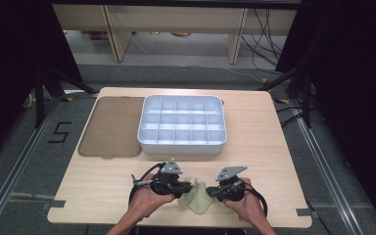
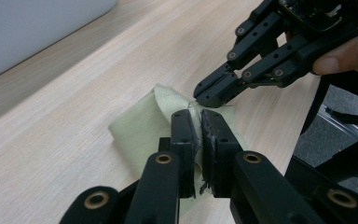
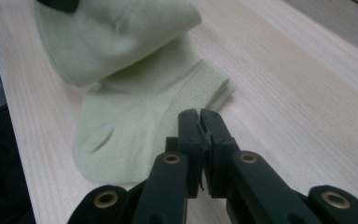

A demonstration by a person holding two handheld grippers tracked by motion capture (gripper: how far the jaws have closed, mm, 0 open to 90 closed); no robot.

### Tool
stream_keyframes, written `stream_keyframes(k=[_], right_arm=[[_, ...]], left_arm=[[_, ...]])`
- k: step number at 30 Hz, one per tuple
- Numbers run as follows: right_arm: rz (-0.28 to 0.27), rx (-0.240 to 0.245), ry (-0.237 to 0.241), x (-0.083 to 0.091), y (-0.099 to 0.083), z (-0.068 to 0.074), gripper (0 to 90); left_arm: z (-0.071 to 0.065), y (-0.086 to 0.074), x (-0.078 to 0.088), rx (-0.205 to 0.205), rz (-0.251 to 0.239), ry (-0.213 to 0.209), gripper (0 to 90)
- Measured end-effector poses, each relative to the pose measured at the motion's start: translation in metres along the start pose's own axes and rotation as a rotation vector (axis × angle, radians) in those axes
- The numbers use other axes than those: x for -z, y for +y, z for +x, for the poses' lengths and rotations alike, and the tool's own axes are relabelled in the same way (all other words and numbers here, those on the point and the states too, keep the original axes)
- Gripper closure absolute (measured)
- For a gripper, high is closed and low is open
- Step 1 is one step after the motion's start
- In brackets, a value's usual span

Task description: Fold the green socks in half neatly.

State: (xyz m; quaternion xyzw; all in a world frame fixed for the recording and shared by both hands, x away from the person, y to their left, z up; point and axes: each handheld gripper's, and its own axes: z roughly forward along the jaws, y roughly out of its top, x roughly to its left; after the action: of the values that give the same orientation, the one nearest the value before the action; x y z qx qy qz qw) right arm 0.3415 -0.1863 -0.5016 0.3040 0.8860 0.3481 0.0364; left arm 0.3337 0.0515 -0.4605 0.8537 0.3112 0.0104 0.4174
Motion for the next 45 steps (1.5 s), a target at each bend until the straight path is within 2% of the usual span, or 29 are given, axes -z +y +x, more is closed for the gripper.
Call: stream_keyframes(k=[2,3,4,5,6,8,9,10,13,16,19,21,22,23,25,26,31,32,33,36,38,40,41,42,43,44,45], right_arm=[[-0.02,0.018,0.001,-0.003,0.001,0.0,87.8],[-0.019,0.004,-0.007,-0.004,0.001,0.001,87.8],[-0.004,0.01,-0.005,-0.003,0.002,0.001,87.8],[-0.006,0.013,-0.008,-0.004,0.003,0.0,87.8],[-0.011,-0.005,-0.001,-0.004,0.003,0.001,87.8],[-0.004,0.0,0.002,-0.002,0.003,-0.001,87.7],[-0.022,-0.008,0.004,-0.003,0.002,-0.001,87.7],[-0.008,-0.01,0.003,-0.001,0.002,-0.002,87.7],[-0.057,-0.017,-0.02,0.006,0.001,-0.006,87.6],[-0.074,-0.036,-0.023,0.02,0.0,-0.011,87.4],[-0.095,-0.04,-0.034,0.025,-0.003,-0.014,87.1],[-0.094,-0.044,-0.024,0.027,-0.004,-0.015,87.0],[-0.097,-0.032,-0.023,0.026,-0.004,-0.017,87.0],[-0.092,-0.051,-0.031,0.028,-0.004,-0.015,86.9],[-0.1,-0.048,-0.035,0.029,-0.005,-0.016,86.9],[-0.096,-0.049,-0.033,0.029,-0.004,-0.016,86.9],[-0.106,-0.056,-0.035,0.031,-0.005,-0.017,86.4],[-0.102,-0.079,-0.027,0.031,-0.005,-0.015,86.2],[-0.109,-0.06,-0.036,0.033,-0.005,-0.017,86.1],[-0.113,-0.067,-0.041,0.036,-0.004,-0.016,86.0],[-0.127,-0.05,-0.049,0.038,-0.003,-0.015,85.8],[-0.136,-0.038,-0.055,0.04,-0.003,-0.014,85.6],[-0.134,-0.047,-0.045,0.041,-0.002,-0.012,85.6],[-0.136,-0.037,-0.049,0.041,-0.002,-0.012,85.5],[-0.137,-0.043,-0.042,0.042,-0.001,-0.01,85.5],[-0.141,-0.027,-0.043,0.042,-0.001,-0.01,85.5],[-0.141,-0.039,-0.038,0.042,0.0,-0.008,85.5]], left_arm=[[-0.001,0.001,-0.004,-0.006,0.004,-0.001,83.1],[-0.003,0.001,-0.006,0.001,0.008,-0.003,83.0],[-0.003,0.002,-0.007,-0.013,0.011,-0.007,82.8],[-0.005,0.002,-0.009,-0.01,0.013,-0.005,82.7],[-0.006,0.003,-0.011,-0.013,0.017,-0.009,82.7],[-0.008,0.003,-0.015,-0.018,0.024,-0.013,82.6],[-0.008,0.003,-0.017,-0.025,0.029,-0.011,82.6],[-0.008,0.003,-0.019,-0.031,0.029,-0.017,82.6],[-0.008,0.002,-0.023,-0.016,0.036,-0.02,82.3],[-0.009,0.002,-0.026,-0.026,0.04,-0.023,81.7],[-0.01,0.002,-0.031,-0.03,0.046,-0.033,80.0],[-0.012,0.001,-0.036,-0.018,0.047,-0.046,78.1],[-0.011,0.001,-0.037,-0.031,0.051,-0.053,76.9],[-0.012,0.001,-0.04,-0.022,0.05,-0.062,75.5],[-0.013,0.001,-0.042,-0.031,0.046,-0.083,72.8],[-0.014,0.001,-0.042,-0.02,0.046,-0.086,70.6],[-0.01,0.003,-0.036,0.003,0.015,-0.102,58.4],[-0.009,0.004,-0.033,0.002,0.007,-0.099,56.7],[-0.007,0.005,-0.029,0.006,-0.007,-0.109,56.0],[-0.002,0.006,-0.019,0.008,-0.034,-0.102,55.1],[0.001,0.006,-0.016,0.004,-0.043,-0.092,55.7],[0.01,0.001,-0.009,-0.009,-0.045,-0.061,59.7],[0.012,-0.002,-0.008,-0.008,-0.043,-0.046,63.1],[0.015,-0.005,-0.007,-0.035,-0.02,-0.028,66.3],[0.016,-0.009,-0.007,-0.049,-0.007,-0.016,69.2],[0.018,-0.012,-0.008,-0.06,0.004,-0.012,72.3],[0.02,-0.015,-0.01,-0.069,0.015,-0.009,74.6]])
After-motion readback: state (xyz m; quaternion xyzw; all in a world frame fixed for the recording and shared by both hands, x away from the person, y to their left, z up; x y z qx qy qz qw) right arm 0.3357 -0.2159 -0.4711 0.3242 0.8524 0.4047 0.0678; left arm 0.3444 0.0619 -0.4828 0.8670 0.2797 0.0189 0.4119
